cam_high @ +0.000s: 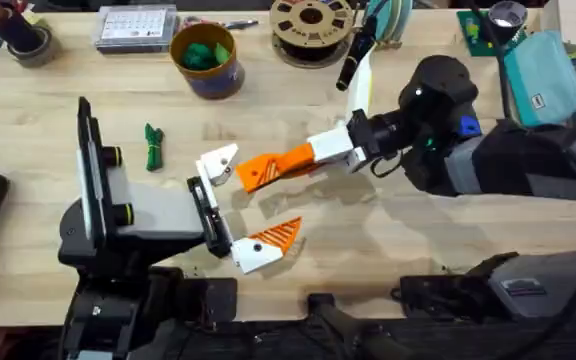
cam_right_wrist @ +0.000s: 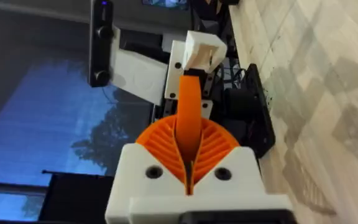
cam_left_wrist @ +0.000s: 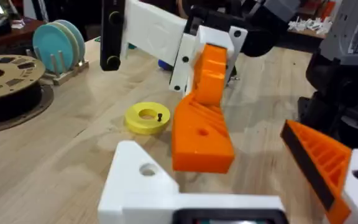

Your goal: Pick up the gripper from the table and insert it into the empty holder that is missing its gripper. Then pick up a screw, insert it into the mounting hole, and use the screwdriver to tighten it. Finally, clean up the table by picking up the vegetable and placing it into the bucket.

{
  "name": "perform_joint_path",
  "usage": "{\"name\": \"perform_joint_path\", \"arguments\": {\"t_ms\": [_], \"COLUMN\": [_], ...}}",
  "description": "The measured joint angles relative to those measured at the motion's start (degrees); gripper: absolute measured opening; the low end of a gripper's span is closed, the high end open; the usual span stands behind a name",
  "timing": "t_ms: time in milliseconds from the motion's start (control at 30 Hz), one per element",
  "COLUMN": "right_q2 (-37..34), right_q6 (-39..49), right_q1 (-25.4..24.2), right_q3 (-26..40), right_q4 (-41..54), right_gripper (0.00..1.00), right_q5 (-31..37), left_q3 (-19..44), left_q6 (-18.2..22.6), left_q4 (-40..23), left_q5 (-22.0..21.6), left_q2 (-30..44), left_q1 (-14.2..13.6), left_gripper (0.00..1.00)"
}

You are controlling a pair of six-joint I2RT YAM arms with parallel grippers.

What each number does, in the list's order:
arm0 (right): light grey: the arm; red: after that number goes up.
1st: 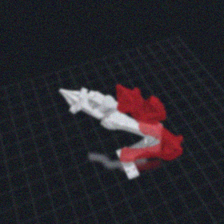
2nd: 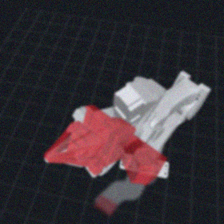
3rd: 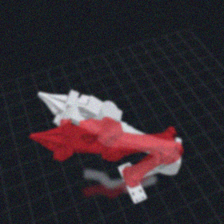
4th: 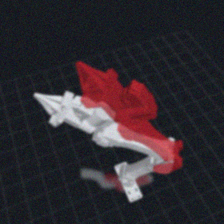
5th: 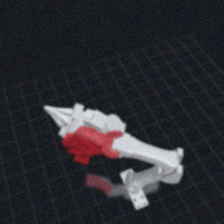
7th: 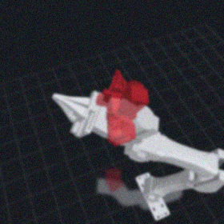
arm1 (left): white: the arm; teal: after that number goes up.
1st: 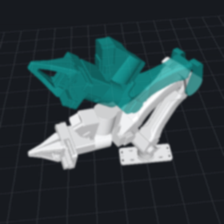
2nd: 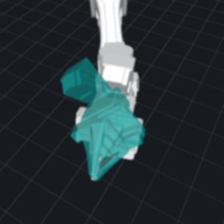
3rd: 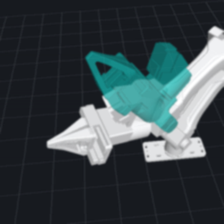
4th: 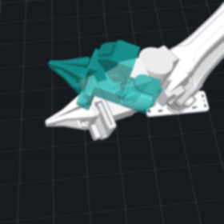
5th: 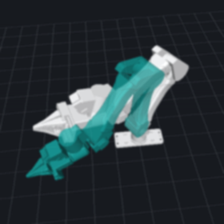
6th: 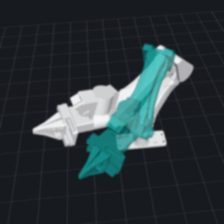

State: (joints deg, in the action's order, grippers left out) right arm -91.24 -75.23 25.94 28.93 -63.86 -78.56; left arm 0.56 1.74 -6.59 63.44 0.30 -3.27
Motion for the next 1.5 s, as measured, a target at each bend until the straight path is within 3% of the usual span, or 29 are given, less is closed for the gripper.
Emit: {"name": "perform_joint_path", "arguments": {"t_ms": [1500], "right_q2": [-2.2], "right_q6": [-4.6], "right_q1": [1.3], "right_q3": [0.0], "right_q4": [0.2], "right_gripper": [0.010], "right_q5": [3.2], "left_q3": [0.0], "left_q6": [0.0], "left_q4": [0.0], "left_q5": [0.0], "left_q2": [0.0], "left_q1": [0.0], "left_gripper": [0.986]}}
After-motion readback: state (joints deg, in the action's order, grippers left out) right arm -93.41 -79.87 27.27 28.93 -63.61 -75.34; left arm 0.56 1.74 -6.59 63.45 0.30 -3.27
